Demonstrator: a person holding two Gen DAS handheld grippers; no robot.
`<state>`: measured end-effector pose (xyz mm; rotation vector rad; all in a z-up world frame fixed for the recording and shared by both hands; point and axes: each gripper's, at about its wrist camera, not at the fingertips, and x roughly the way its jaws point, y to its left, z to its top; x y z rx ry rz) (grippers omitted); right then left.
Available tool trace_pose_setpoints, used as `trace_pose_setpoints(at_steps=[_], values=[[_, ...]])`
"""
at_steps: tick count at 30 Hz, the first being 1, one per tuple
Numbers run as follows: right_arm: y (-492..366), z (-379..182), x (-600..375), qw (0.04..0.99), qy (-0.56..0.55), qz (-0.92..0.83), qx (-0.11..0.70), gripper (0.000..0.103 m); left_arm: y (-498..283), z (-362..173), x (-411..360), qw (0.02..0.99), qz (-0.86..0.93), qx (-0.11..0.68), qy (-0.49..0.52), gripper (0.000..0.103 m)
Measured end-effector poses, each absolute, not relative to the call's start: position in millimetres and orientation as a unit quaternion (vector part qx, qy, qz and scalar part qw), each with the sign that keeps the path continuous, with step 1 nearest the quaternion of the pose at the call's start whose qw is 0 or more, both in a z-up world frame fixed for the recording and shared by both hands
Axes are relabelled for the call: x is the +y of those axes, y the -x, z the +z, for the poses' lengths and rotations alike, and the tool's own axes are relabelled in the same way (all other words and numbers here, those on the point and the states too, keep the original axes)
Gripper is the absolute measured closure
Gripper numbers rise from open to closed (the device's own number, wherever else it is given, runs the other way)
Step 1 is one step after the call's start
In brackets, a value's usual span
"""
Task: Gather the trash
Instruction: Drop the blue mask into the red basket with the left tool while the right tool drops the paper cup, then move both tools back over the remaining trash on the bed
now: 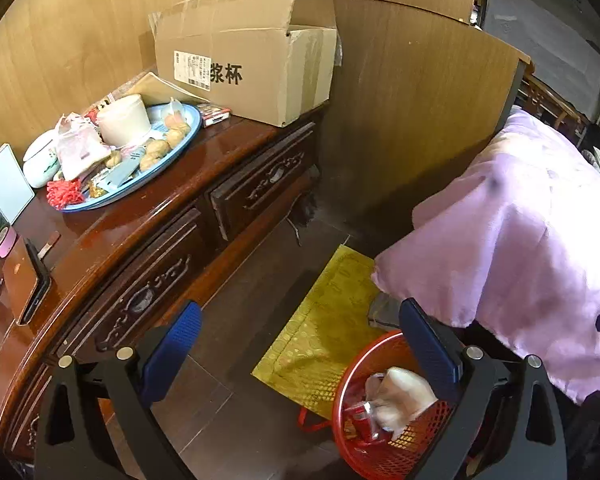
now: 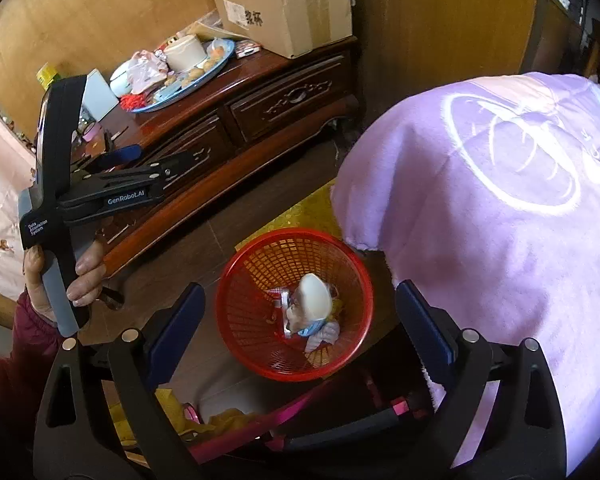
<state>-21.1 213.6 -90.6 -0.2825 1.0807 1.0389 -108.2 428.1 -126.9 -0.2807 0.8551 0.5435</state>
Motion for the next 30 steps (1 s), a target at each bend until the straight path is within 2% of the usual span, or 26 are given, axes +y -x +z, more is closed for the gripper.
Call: trace_pose_setpoints(at_steps=[13, 24, 30], values=[[10, -56, 127, 0.790, 0.055, 0.416, 0.448, 0.011, 88, -86, 363, 0.897, 0.198, 0.386, 0.081, 0.006], [12, -16, -1, 0.858, -0.033, 0.345, 0.379, 0.009, 70, -25, 245, 0.932, 0.121, 0.341, -0.023, 0.006], [15, -6, -78, 0.886, -0.074, 0.303, 0.344, 0.007, 56, -9, 179, 0.933, 0.087, 0.341, -0.074, 0.006]])
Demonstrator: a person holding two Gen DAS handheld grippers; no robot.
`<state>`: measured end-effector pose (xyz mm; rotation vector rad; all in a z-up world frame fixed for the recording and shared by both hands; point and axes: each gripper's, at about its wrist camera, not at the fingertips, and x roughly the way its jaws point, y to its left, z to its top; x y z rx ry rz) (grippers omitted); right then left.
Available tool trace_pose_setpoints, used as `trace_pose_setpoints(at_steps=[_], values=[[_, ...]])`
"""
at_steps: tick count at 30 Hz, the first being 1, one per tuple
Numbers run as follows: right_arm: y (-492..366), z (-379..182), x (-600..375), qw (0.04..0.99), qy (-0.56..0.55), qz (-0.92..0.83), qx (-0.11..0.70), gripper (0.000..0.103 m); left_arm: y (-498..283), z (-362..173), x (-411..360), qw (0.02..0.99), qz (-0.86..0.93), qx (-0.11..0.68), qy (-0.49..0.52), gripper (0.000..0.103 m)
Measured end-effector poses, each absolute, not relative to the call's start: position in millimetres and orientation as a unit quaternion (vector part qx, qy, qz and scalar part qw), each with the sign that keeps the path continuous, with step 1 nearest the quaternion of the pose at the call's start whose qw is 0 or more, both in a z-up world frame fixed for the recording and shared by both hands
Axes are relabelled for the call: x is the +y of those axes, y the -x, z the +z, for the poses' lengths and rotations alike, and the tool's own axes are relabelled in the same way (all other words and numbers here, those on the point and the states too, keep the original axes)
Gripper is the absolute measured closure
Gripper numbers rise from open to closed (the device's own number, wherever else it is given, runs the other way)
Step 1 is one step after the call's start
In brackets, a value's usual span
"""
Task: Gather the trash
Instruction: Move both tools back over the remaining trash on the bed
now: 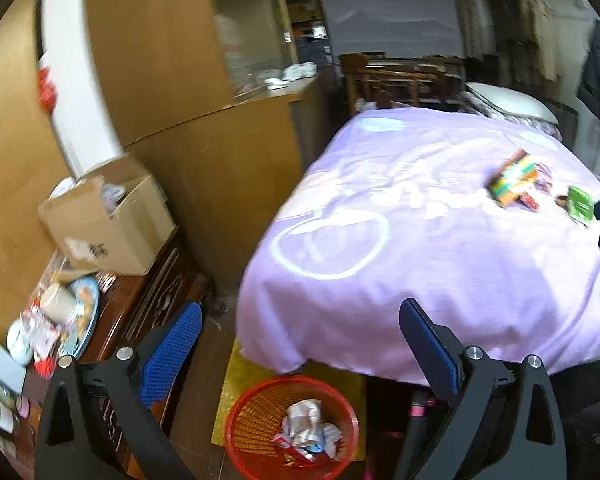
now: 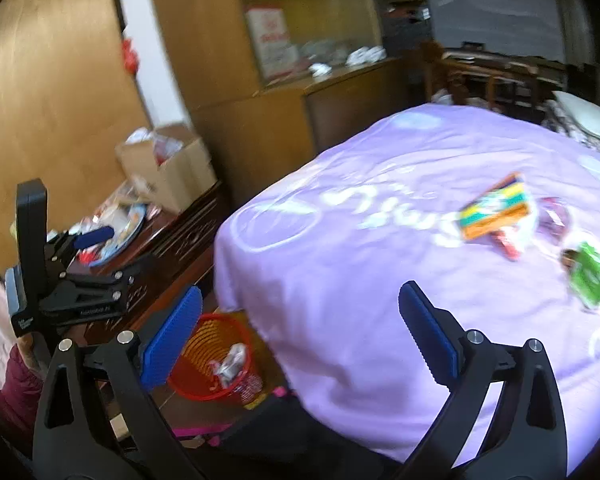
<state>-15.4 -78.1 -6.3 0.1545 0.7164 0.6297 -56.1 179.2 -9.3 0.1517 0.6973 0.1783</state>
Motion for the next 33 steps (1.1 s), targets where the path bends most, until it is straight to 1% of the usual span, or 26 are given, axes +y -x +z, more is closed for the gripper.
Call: trace_pose_setpoints(at_steps=[4, 7, 14, 18, 23, 26, 30, 33], values=[[9, -10, -128, 0.899, -0.103, 0.266, 0.333, 0.007, 43, -6, 140, 0.933, 0.063, 0.343, -0.093, 0.006], [-2, -23, -165, 0.908, -0.121, 0.226, 0.332, 0.007, 25, -9, 112, 0.930, 0.042, 0.350, -0.106, 0.006], [-36, -72, -240, 0.913, -0.148, 0.115, 0.362, 0.007, -39, -35, 48, 0.921, -0.026, 0.371, -0.115, 0.006], [-56, -98, -271, 0.913, -0.145, 0.052, 0.378, 0.007, -77, -53, 10, 0.915, -0.070, 0.382, -0.113, 0.006], [-78, -126, -298, 0.907, -0.144, -0.003, 0.396, 0.007, -125, -75, -28, 0.905, -0.101, 0.397, -0.114, 0.006], [-86, -139, -312, 0.903, -0.152, -0.022, 0.401, 0.007, -148, -79, -48, 0.901, -0.113, 0.401, -0.118, 0.006], [-90, -154, -323, 0.900, -0.169, -0.032, 0.401, 0.007, -173, -74, -78, 0.904, -0.124, 0.385, -0.137, 0.006], [-94, -166, -321, 0.892, -0.173, -0.035, 0.417, 0.007, -190, -71, -99, 0.909, -0.122, 0.370, -0.148, 0.006]])
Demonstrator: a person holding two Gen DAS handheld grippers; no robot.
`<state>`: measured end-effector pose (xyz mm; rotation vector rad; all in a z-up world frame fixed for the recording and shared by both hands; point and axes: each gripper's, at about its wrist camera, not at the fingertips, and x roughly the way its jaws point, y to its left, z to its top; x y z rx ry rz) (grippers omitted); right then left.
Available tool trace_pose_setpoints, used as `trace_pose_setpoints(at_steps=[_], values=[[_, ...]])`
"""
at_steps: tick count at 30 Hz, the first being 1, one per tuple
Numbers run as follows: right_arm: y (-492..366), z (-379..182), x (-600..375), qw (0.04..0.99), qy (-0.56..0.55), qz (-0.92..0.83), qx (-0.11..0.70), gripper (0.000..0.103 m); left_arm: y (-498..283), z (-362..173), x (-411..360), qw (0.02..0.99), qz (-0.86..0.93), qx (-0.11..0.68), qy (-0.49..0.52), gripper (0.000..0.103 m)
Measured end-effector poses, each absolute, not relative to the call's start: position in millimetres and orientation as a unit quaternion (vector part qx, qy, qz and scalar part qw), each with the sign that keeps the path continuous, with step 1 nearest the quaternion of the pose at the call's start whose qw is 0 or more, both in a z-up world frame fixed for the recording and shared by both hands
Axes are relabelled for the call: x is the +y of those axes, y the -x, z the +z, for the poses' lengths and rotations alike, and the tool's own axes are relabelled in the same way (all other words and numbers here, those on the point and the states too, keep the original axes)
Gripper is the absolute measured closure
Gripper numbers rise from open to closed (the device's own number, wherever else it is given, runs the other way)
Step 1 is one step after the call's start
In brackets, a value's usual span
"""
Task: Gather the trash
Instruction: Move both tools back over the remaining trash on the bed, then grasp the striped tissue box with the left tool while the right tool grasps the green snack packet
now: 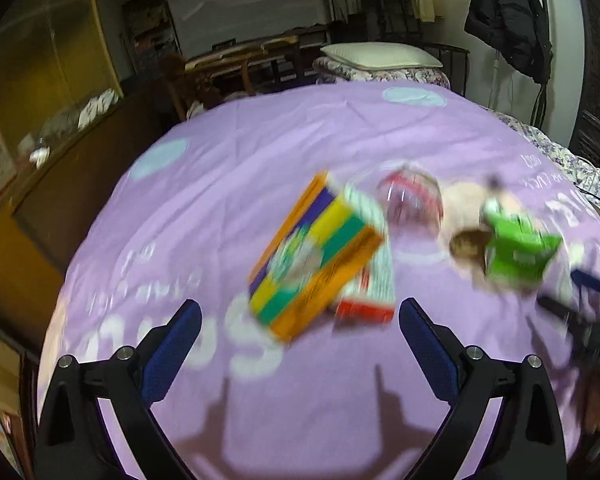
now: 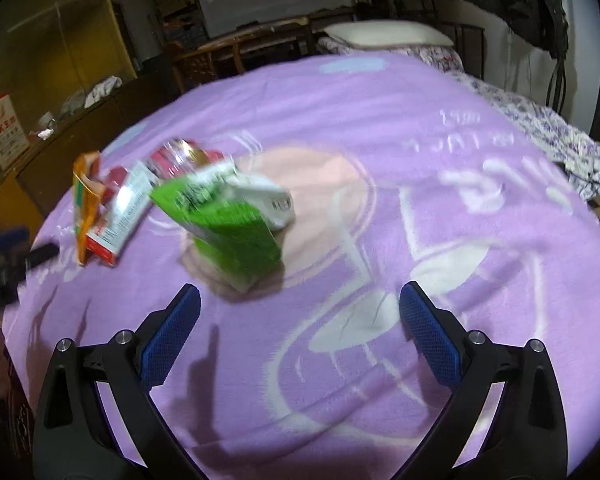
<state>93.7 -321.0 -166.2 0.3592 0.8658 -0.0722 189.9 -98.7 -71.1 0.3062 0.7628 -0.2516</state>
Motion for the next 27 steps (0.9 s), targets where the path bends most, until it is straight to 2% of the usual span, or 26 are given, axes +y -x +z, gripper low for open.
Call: trace_pose_setpoints(at_steps=[7, 12, 20, 27], values=[[-99, -167, -311, 0.893, -0.152, -0.016, 0.423, 0.006, -237, -65, -129, 0.917, -0.105, 0.362, -0.130, 0.006], [-96, -165, -317, 0.895, -0.169, -0.008, 0.413, 0.006, -247, -70, -88, 0.915, -0.067, 0.383, -0.112, 0.006], [-95, -165, -324, 0.896, -0.190, 0.002, 0.402, 0.006, -176, -85, 32, 0.900, 0.025, 0.416, -0.130, 0.006], [-92, -163, -323, 0.899, -0.187, 0.004, 0.397, 0.006, -137, -78, 52, 0.903, 0.014, 0.418, -0.094, 0.006]])
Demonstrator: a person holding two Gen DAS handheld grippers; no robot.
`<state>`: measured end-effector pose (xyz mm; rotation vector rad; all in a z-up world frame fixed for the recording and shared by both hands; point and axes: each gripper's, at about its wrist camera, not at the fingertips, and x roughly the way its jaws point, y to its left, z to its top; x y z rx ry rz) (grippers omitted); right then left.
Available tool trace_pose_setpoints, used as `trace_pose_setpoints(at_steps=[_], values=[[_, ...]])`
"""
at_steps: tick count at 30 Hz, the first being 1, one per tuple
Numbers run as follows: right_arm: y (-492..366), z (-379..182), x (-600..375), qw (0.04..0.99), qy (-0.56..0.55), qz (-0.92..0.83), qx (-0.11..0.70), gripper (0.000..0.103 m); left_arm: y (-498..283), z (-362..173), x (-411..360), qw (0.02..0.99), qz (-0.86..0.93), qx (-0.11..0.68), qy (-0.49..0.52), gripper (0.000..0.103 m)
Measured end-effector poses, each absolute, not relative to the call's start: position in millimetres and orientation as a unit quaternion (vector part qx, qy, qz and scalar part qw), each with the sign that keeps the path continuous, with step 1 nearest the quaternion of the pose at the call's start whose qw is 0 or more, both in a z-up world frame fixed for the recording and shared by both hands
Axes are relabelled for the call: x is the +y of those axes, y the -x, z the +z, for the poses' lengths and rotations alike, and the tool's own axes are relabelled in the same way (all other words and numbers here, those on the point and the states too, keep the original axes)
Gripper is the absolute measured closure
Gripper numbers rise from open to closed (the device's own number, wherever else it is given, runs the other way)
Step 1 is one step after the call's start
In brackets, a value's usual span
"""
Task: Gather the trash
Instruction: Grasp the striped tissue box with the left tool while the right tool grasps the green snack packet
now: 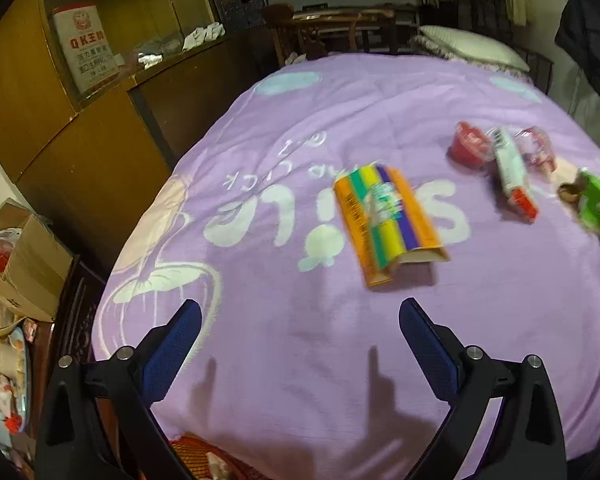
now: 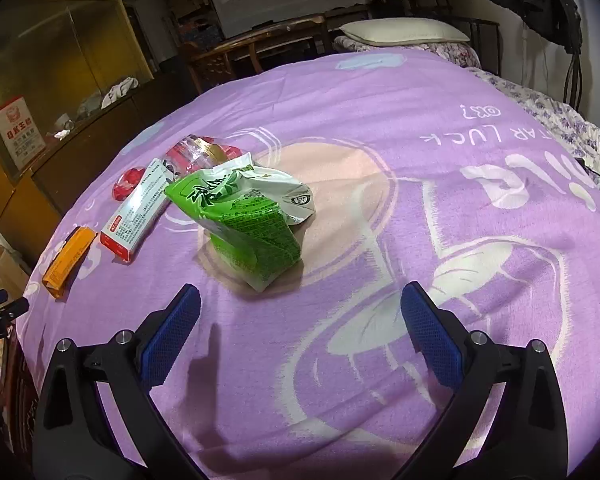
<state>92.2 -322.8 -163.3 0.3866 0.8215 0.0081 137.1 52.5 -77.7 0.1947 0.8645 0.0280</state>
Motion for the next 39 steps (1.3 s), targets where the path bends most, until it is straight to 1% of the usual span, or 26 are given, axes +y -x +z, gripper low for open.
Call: trace_pose_setpoints(at_steps=[3, 7, 11, 15, 16, 19, 23, 30, 34, 39], values=[[-92, -163, -322, 0.899, -0.185, 0.002, 0.396, 0.006, -143, -73, 34, 0.910, -0.006, 0.406, -0.086, 0.006], [-92, -163, -322, 0.899, -0.186, 0.003, 0.397, 0.006, -165, -79, 9, 0.912, -0.020, 0.400, -0.086, 0.006], [-92, -164, -324, 0.897, -0.191, 0.005, 0.399, 0.006, -201, -99, 1, 0.905, -0.018, 0.418, -0.075, 0.006], [-92, -164, -325, 0.896, -0.195, 0.007, 0.400, 0.006, -230, -126, 12, 0.894, -0.005, 0.446, -0.043, 0.006], [-92, -164, -325, 0.896, -0.195, 0.007, 0.400, 0.006, -235, -133, 16, 0.890, -0.008, 0.455, -0.031, 0.004], [-92, -163, -326, 0.896, -0.195, 0.008, 0.399, 0.006, -234, -133, 25, 0.894, -0.018, 0.447, 0.002, 0.005], [-92, -165, -325, 0.897, -0.195, 0.007, 0.396, 0.006, -230, -135, 20, 0.896, -0.012, 0.444, -0.014, 0.005], [-96, -162, -321, 0.898, -0.193, 0.010, 0.395, 0.006, -231, -134, 19, 0.896, -0.012, 0.445, -0.013, 0.005], [-110, -156, -313, 0.898, -0.202, 0.021, 0.390, 0.006, -230, -134, 19, 0.896, -0.012, 0.445, -0.013, 0.005], [-132, -152, -297, 0.901, -0.182, 0.022, 0.394, 0.006, -231, -135, 19, 0.895, -0.011, 0.445, -0.013, 0.005]])
